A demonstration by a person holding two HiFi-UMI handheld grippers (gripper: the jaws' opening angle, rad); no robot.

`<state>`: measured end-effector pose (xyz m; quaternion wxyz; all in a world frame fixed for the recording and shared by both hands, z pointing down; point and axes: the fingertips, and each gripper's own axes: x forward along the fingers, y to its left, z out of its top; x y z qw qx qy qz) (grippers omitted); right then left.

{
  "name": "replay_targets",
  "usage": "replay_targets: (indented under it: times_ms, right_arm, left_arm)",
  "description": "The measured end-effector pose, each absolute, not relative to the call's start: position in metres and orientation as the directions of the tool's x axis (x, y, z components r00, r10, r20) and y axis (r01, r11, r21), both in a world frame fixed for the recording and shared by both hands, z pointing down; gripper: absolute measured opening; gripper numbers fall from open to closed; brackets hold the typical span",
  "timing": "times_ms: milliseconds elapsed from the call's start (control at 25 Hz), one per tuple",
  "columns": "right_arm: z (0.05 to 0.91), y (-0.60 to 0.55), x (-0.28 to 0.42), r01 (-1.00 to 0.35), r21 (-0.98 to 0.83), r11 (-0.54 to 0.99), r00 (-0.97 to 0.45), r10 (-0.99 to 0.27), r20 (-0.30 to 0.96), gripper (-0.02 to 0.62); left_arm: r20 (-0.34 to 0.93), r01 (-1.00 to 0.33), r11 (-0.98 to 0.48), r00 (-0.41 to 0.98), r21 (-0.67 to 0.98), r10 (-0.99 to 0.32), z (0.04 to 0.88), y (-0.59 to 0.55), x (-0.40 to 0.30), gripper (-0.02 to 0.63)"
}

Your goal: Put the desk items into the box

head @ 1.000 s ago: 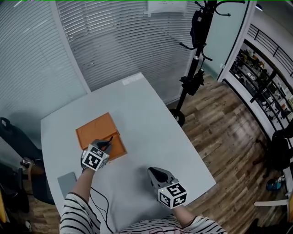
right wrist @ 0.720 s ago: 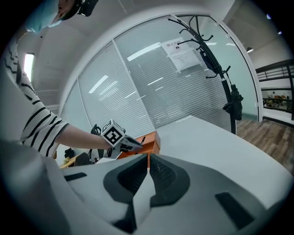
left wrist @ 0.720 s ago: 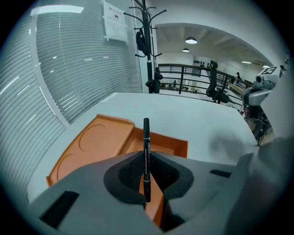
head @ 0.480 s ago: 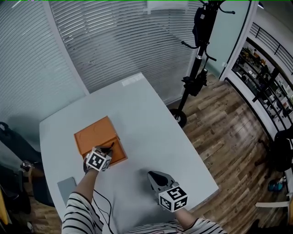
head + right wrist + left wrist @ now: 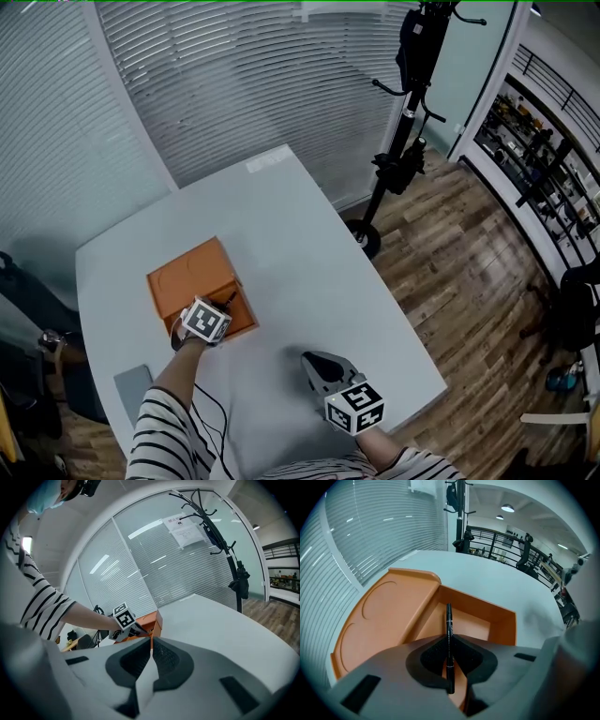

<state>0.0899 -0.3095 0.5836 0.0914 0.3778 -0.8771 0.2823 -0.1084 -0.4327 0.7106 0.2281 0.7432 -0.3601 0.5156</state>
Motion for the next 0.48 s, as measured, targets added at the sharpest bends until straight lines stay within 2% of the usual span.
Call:
replay_targets:
  times_ms: [480]
  right_arm:
    - [0.589,-0.315,0.089,-0.718,-0.429,0.548,-0.694,-0.608,0.385,0.028]
  left_arm:
    - [0.925,-0.772,-0.633,0.201,-0.053,-0.322,0.717,-0.444,-0.109,0.052]
